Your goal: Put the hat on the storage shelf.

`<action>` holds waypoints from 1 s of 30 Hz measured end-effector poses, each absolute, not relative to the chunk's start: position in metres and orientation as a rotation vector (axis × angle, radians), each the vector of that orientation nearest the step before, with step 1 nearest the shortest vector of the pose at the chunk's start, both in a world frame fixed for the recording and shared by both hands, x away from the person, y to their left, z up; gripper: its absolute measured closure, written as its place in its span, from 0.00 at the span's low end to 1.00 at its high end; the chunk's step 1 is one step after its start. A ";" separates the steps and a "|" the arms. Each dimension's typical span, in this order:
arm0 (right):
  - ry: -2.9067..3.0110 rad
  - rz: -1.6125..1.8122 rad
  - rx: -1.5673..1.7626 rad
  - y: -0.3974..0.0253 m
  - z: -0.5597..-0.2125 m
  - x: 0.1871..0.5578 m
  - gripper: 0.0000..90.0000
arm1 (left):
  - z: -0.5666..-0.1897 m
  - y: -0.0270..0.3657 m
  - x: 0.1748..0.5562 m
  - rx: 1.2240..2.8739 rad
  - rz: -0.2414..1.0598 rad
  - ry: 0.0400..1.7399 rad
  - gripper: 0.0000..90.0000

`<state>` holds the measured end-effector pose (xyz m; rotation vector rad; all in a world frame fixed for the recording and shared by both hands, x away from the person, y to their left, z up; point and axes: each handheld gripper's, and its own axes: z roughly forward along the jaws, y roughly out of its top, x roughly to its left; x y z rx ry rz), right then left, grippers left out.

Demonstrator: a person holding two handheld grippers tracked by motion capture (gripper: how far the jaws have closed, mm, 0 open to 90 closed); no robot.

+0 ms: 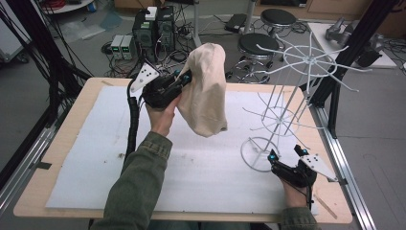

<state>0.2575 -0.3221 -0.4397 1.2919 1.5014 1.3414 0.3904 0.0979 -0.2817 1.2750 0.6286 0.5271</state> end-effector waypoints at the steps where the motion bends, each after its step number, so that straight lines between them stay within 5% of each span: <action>1: 1.502 1.341 1.292 -0.322 -0.440 0.258 0.05 | -0.279 0.098 0.389 1.264 0.516 0.614 0.89; 30: 1.501 1.354 1.302 -0.322 -0.440 0.257 0.05 | -0.197 0.094 0.361 1.186 0.514 0.386 0.88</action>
